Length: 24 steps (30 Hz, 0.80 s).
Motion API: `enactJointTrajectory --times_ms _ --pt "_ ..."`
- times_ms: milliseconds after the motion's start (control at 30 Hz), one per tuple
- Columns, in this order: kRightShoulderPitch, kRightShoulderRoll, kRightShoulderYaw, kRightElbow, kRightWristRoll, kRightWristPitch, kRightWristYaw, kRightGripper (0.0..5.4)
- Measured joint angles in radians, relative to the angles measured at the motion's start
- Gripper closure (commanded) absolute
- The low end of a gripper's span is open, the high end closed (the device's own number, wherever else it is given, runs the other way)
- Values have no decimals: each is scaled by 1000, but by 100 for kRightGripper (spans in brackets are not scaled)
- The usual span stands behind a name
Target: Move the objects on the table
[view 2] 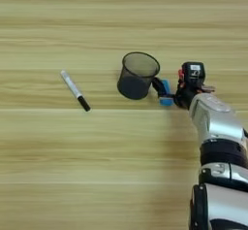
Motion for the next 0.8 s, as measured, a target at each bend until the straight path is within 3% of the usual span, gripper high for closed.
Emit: enactJointTrajectory --times_ms 433,800 --pt "-51 3 3 109 -9 -47 -5 5" --pt "-158 13 36 247 -38 -130 -5 5"
